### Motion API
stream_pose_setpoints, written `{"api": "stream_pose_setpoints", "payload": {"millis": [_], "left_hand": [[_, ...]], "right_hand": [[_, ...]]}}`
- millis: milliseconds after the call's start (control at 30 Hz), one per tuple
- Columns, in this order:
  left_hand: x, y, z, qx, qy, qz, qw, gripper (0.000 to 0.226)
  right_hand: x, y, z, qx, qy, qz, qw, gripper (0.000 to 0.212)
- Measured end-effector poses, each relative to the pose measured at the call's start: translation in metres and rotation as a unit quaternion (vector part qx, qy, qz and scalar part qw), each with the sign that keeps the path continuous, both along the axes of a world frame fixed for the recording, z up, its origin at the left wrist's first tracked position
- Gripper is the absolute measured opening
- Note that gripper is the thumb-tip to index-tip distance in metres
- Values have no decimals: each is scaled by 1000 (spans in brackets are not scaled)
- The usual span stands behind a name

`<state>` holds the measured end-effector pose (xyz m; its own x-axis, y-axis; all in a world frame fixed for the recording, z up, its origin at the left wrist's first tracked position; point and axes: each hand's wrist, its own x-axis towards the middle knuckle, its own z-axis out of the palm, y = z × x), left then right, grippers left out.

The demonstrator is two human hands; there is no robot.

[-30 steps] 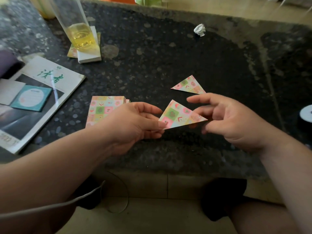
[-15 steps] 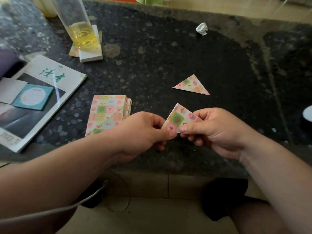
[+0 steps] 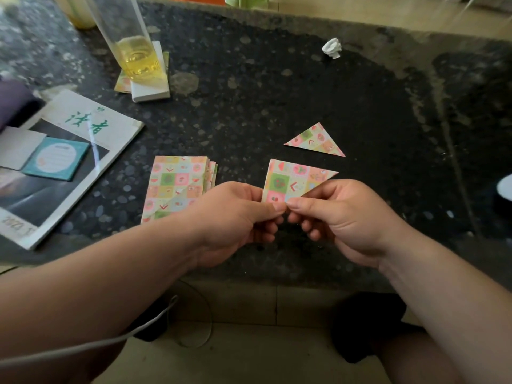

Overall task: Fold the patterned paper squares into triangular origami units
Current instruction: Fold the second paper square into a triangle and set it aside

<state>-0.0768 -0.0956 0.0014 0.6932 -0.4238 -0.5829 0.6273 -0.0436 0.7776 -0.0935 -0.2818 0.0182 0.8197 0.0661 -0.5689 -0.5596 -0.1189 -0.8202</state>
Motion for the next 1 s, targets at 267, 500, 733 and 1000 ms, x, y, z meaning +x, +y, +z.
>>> {"api": "stream_pose_setpoints", "payload": {"millis": [267,500,733,1000], "left_hand": [[-5,-3,3,105,-77,-83,988,25],[-6,-3,8,77,-75,-111,988,28],[-5,-2,8,42,-54,-112,991,25],[-6,-3,12,75,-95,-140,983,23]], "right_hand": [[3,0,5,-52,19,34,998,8],[4,-7,7,-41,30,74,996,10],[5,-15,13,-27,-1,86,996,12],[7,-14,12,-19,35,123,992,15]]}}
